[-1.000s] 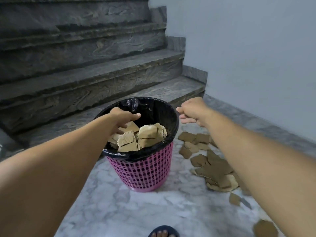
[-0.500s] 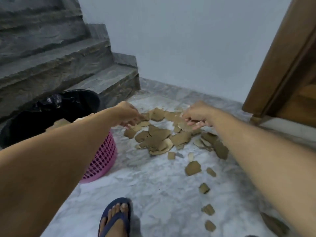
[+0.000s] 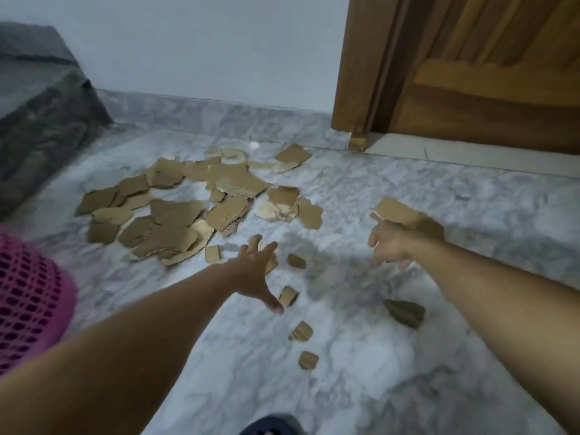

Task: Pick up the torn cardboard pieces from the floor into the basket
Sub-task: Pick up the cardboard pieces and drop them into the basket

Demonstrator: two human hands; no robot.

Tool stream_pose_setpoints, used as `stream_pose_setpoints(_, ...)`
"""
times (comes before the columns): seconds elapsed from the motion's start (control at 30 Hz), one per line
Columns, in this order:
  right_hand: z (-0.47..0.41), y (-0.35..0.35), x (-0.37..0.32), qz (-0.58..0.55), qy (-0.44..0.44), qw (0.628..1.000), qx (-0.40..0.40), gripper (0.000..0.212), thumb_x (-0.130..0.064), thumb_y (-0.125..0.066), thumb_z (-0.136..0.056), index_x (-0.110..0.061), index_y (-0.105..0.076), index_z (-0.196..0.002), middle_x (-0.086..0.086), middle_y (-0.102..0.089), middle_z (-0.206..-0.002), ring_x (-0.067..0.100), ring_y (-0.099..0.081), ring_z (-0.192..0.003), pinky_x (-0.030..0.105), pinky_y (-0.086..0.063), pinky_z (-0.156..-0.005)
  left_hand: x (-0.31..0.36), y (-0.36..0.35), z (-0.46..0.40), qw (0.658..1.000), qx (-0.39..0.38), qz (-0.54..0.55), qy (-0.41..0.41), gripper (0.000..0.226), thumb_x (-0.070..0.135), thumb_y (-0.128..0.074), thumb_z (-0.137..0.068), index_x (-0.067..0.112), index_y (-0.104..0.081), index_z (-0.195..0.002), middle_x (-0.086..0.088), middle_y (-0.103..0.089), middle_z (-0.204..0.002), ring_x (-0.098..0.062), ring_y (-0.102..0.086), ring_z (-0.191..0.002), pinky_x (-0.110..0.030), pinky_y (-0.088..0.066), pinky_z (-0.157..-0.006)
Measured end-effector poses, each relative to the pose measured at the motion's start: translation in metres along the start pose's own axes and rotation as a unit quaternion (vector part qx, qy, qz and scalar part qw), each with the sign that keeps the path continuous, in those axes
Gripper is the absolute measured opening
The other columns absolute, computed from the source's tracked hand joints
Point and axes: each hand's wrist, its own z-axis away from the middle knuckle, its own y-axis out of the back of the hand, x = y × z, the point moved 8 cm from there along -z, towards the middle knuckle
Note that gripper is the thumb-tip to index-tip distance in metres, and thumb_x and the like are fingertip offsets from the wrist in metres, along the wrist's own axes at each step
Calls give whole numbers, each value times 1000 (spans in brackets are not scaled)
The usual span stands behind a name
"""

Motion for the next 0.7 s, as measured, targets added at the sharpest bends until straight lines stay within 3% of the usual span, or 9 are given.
stream_pose_setpoints(0.1, 3, -29, 36, 107, -20, 994, -30, 38, -23, -79, -79, -4, -68, -110, 13, -66, -111, 26, -68, -82, 33, -57, -57, 27, -33, -18, 995, -2, -80, -64, 150, 71, -82, -38, 38, 13, -150, -4, 34, -154, -39, 24, -143, -67, -2, -111)
stream_pose_setpoints(0.17, 5, -50, 54, 143, -25, 988, -47, 20, -24, -74, -83, -5, -71, -89, 11, -67, -87, 21, -60, -61, 26, -47, -45, 42, -55, -22, 989, -18, -118, -91, 152, 77, -77, -39, 36, 20, -149, -4, 40, -151, -37, 33, -139, -66, 7, -109)
stream_pose_setpoints(0.23, -1, -67, 66, 149, -2, 988, -38, 33, -37, -67, -88, -10, -63, -68, 10, -65, -70, 23, -60, -58, 29, -48, -53, 52, -72, -24, 982, -20, -153, -109, 152, 83, -71, -42, 30, 24, -149, -6, 40, -151, -35, 37, -137, -64, 14, -108)
stream_pose_setpoints(0.33, -6, -75, 74, 144, 38, 989, 4, 41, -51, -55, -92, -16, -61, -73, 6, -71, -77, 22, -65, -69, 32, -51, -64, 61, -91, -28, 977, -10, -177, -116, 154, 85, -68, -42, 25, 27, -148, -7, 41, -149, -35, 38, -136, -66, 19, -108)
stream_pose_setpoints(0.43, -7, -73, 75, 157, 48, 986, 5, 31, -40, -54, -94, -15, -61, -77, 3, -64, -76, 16, -56, -62, 28, -39, -57, 60, -96, -35, 977, 35, -183, -100, 149, 88, -62, -47, 23, 27, -147, -8, 44, -146, -38, 36, -137, -68, 10, -109)
stream_pose_setpoints(0.53, -14, -67, 70, 167, 46, 985, 21, 8, -21, -58, -86, -13, -57, -86, 13, -63, -93, 28, -59, -80, 30, -33, -54, 55, -88, -43, 986, 70, -134, -66, 142, 87, -58, -52, 22, 22, -150, -6, 47, -142, -37, 34, -139, -65, 10, -112)
stream_pose_setpoints(0.7, -33, -49, 53, 134, 39, 985, 100, 4, -19, -52, -93, -16, -50, -95, 8, -49, -99, 26, -47, -87, 31, -36, -71, 40, -56, -52, 992, 127, -21, 7, 127, 78, -66, -57, 23, -1, -152, -10, 28, -156, -40, 21, -144, -62, 6, -113)
